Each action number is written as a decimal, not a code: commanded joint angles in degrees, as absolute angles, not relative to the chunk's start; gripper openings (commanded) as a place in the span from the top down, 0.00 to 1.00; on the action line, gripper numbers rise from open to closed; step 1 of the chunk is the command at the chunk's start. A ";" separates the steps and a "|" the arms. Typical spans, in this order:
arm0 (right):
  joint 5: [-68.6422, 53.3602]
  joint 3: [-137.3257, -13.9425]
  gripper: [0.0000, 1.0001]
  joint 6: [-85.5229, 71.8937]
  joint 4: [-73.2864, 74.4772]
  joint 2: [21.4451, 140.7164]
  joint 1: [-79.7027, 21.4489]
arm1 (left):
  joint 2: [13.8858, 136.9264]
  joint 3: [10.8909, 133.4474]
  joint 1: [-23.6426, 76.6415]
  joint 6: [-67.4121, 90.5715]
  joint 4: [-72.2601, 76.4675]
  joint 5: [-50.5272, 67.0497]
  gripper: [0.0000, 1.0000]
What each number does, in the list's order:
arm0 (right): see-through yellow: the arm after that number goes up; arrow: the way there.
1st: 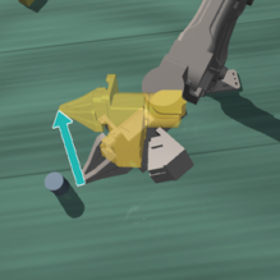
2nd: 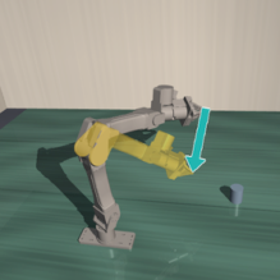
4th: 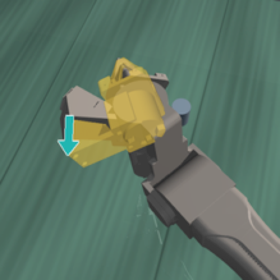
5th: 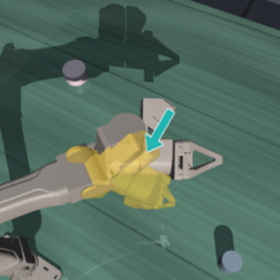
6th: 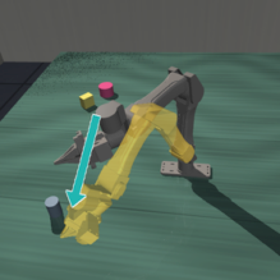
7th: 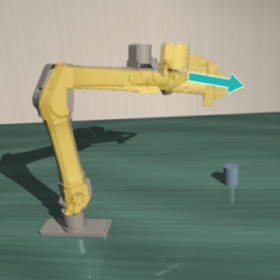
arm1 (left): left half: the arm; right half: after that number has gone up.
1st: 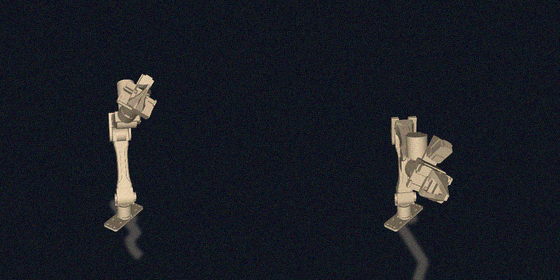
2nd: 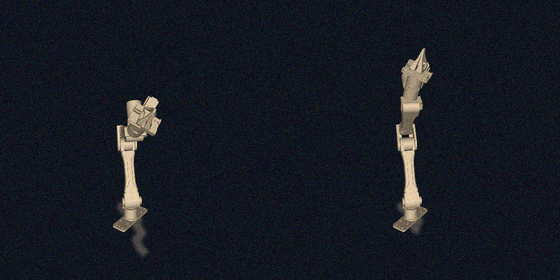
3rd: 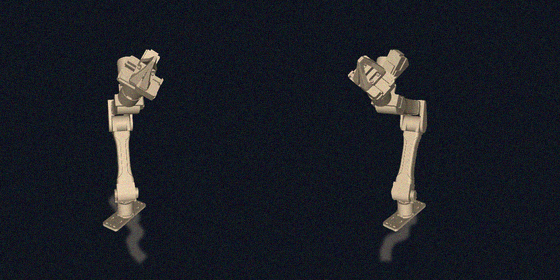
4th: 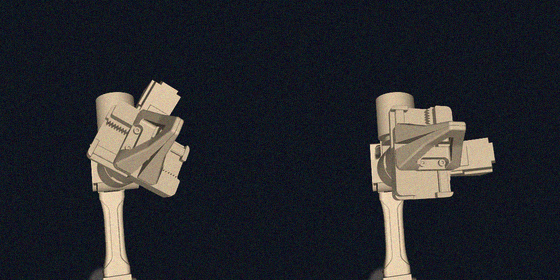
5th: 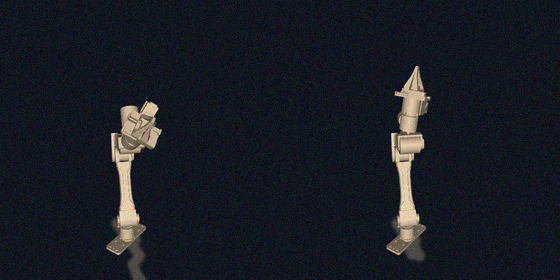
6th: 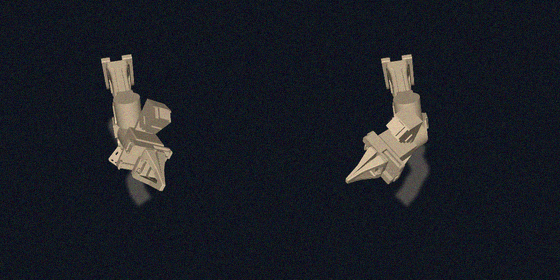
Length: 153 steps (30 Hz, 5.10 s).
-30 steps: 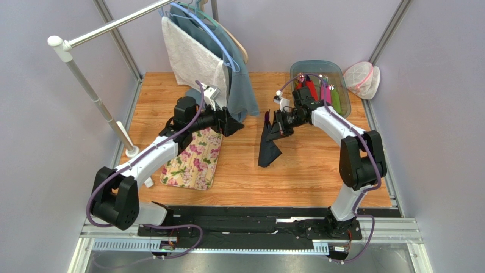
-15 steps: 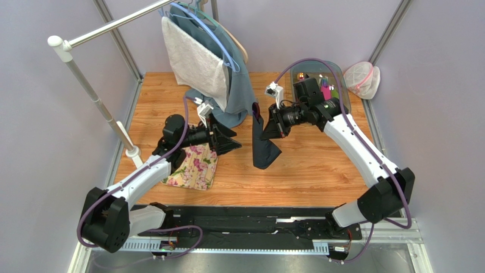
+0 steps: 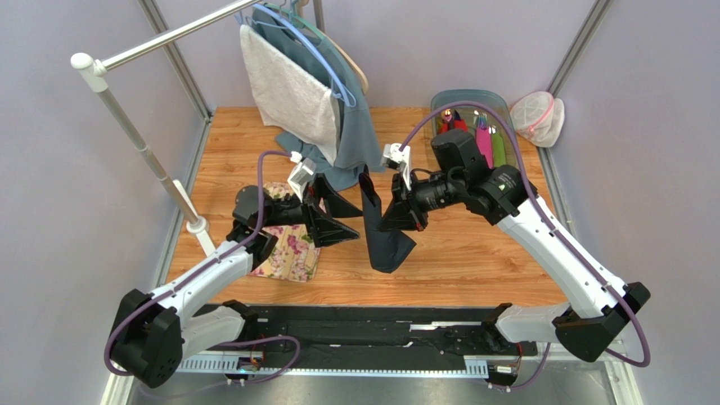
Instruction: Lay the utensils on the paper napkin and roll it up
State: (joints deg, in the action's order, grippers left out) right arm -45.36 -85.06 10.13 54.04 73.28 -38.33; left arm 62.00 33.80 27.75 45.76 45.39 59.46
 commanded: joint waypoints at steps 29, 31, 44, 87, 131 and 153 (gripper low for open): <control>-36.65 -90.70 1.00 15.12 52.39 69.87 -51.94 | 58.71 38.85 36.39 44.30 50.71 60.91 0.49; -36.65 -90.53 1.00 15.12 52.29 69.61 -51.94 | 58.71 39.02 36.39 44.47 50.63 60.73 0.50; -36.65 -87.63 1.00 14.24 49.31 67.06 -52.38 | 59.41 40.17 37.00 46.23 50.62 61.26 0.66; -27.06 -80.77 0.61 5.45 51.15 60.46 -48.78 | 55.73 47.02 27.33 49.66 42.72 60.64 1.00; -17.33 -75.65 0.55 6.07 40.94 64.86 -32.89 | 59.59 51.33 32.43 45.10 26.93 43.78 1.00; -18.99 -82.62 0.11 -5.53 40.80 68.37 -36.82 | 60.11 55.63 31.82 39.64 4.31 23.83 1.00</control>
State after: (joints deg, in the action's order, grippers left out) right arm -18.79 -81.34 -1.83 46.83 67.05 -33.61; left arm 59.86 51.35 32.08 38.81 3.90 26.57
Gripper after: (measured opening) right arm 0.975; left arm 0.030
